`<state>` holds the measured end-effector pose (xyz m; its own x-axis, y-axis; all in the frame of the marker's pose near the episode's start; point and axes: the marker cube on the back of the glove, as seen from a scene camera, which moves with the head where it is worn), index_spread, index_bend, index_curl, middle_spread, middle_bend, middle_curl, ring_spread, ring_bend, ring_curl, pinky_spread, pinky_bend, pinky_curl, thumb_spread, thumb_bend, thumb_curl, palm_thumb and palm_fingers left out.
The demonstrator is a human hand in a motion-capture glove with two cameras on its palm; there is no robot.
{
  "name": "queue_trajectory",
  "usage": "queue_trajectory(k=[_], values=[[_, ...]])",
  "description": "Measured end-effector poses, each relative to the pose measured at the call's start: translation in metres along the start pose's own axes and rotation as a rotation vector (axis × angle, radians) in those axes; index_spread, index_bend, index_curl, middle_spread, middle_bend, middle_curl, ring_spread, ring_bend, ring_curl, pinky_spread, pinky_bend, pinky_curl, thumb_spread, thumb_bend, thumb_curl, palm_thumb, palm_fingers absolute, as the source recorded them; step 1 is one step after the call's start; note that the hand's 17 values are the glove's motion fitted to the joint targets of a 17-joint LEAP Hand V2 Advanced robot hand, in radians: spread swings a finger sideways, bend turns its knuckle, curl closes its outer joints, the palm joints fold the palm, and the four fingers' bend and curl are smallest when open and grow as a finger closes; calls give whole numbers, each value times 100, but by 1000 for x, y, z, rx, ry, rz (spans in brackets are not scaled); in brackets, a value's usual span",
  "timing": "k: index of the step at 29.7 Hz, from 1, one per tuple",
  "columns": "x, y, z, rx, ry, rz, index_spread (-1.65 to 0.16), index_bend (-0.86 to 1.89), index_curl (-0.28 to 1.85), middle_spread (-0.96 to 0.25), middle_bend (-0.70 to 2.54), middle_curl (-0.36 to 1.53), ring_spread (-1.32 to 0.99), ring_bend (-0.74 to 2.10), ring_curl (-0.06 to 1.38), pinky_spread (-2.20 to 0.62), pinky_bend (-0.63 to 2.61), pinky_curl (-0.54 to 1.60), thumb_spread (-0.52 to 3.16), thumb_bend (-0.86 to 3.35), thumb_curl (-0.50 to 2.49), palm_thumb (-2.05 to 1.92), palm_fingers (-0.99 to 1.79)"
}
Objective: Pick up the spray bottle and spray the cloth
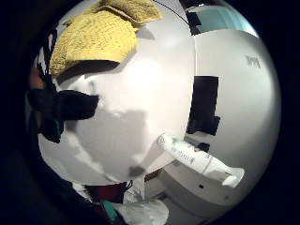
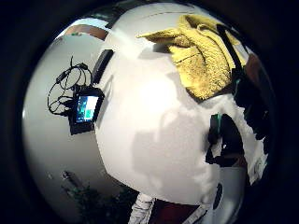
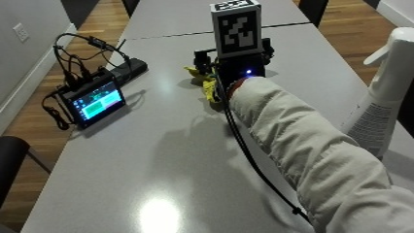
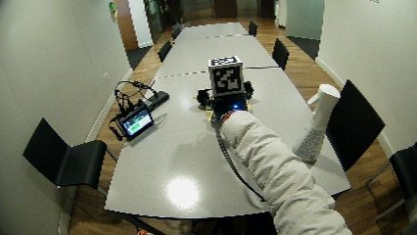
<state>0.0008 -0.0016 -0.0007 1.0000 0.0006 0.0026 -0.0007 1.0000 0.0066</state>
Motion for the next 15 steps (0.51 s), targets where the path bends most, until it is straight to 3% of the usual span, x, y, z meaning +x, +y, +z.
queue_trajectory(k=[15], values=[[-8,8,0,-28,-36,-35,-19,17,23,-8,52,30,-13,71,35,-22,76,36,61,35,30,86,123]])
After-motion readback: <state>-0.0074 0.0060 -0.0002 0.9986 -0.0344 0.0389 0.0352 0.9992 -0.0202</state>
